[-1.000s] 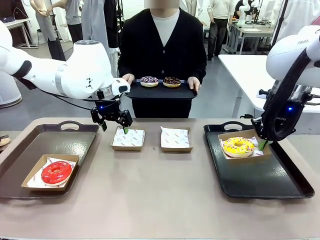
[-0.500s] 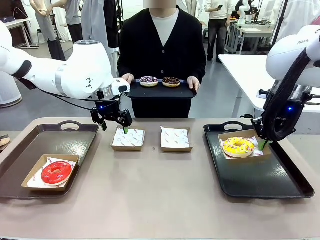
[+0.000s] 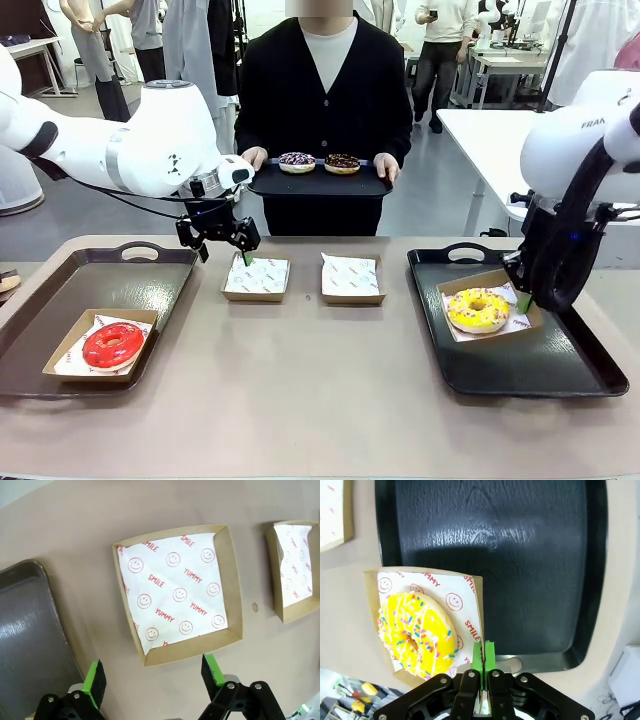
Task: Individually package the donuts and arrange them on the tray.
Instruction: Place the picked Paper togo box on the Handle tray while simultaneously picking up another Paper togo box from the table with the other hand.
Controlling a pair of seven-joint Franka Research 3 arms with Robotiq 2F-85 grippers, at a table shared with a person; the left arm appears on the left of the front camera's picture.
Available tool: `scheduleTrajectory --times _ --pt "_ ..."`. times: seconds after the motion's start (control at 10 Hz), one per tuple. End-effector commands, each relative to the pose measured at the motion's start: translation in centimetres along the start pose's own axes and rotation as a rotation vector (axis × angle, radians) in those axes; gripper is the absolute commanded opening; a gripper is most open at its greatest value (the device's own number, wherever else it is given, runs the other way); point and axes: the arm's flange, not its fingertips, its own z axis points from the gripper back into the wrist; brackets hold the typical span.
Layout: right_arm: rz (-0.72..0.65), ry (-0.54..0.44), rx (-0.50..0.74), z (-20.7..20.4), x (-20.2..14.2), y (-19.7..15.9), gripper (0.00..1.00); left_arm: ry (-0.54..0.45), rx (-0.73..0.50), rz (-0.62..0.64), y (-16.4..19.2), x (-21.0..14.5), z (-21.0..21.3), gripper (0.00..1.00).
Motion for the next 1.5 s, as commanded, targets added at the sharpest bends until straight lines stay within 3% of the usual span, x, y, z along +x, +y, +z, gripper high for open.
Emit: scheduleTrajectory --times 0.0,0.5,0.8,1.4 --pt "0.019 -0.027 0.000 -1.2 -1.3 0.2 0.02 0.032 0.005 0.076 0.3 0.2 -0.3 1.00" --pt "0.027 0.008 0.021 -2.8 -1.7 -0.8 0.02 0.109 -0.064 0.162 0.2 1.7 -2.0 1.00" --pt "0.030 0.015 0.033 -3.0 -1.6 -0.8 0.02 0.100 -0.022 0.218 0.3 2.8 -3.0 1.00" --pt "0.028 0.034 0.059 -4.3 -1.4 -0.9 0.02 0.107 -0.003 0.203 1.3 4.7 -4.4 1.00"
